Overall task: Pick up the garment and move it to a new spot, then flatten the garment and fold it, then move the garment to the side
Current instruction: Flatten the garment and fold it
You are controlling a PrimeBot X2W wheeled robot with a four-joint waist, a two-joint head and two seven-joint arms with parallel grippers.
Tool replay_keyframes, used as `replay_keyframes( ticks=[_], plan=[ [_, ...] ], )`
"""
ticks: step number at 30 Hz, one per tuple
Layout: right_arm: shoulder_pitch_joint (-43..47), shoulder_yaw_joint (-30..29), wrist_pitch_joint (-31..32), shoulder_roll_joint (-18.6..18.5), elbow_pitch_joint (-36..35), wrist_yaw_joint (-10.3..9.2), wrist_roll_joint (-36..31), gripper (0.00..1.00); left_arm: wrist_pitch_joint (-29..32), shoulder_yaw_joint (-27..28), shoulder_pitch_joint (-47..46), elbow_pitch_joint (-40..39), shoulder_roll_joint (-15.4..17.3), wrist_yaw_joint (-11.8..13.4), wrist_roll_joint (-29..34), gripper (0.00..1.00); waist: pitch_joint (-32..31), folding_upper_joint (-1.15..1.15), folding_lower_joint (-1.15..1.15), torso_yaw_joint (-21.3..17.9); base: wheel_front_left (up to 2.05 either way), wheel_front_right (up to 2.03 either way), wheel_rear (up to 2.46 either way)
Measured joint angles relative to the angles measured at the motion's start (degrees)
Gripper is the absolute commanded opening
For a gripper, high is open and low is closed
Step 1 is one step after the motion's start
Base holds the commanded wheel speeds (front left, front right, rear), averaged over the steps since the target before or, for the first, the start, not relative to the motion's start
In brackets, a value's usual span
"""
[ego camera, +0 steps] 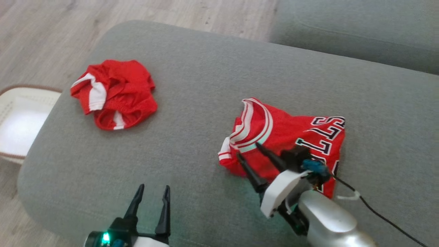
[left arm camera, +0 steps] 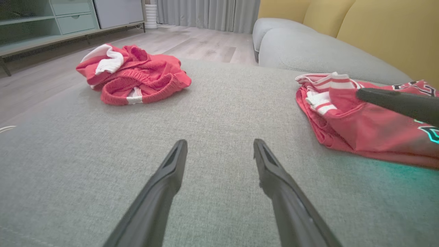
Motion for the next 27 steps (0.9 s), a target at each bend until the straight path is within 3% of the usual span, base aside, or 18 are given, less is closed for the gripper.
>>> replay_keyframes(
  ticks=[5, 9, 13, 19, 27],
  plan=[
    [0.2, -9.9, -1.7, 0.0, 0.1, 0.00, -5.7, 1.00, 0.0, 1.3, -0.1, -0.1, 0.0, 0.0, 0.6, 1.00, -1.0, 0.00, 0.00, -3.3, 0.00, 0.00, 0.00],
    [3.5, -21.8, -1.7, 0.0, -6.5, 0.00, -12.4, 1.00, 0.0, 2.7, -0.1, -0.2, 0.0, 0.0, 1.1, 1.00, -1.8, 0.00, 0.00, -6.5, 0.00, 0.00, 0.00],
    [10.1, -30.1, -1.7, 0.1, -11.9, 0.00, -17.8, 1.00, 0.0, 3.9, -0.2, -0.3, 0.0, 0.1, 2.0, 1.00, -2.5, 0.00, -0.01, -9.4, 0.00, 0.00, 0.00],
    [16.1, -36.2, -1.7, 0.2, -16.2, 0.00, -20.7, 1.00, 0.0, 5.9, -0.2, -0.7, 0.0, 0.2, 2.5, 1.00, -3.4, 0.00, -0.01, -12.5, 0.00, 0.00, 0.00],
    [21.4, -38.5, -1.7, 0.5, -17.9, 0.00, -21.7, 1.00, 0.0, 7.7, 2.9, -2.5, 0.0, 1.1, 3.0, 1.00, -5.0, 0.00, -0.01, -16.1, 0.00, 0.00, 0.00]
  ],
)
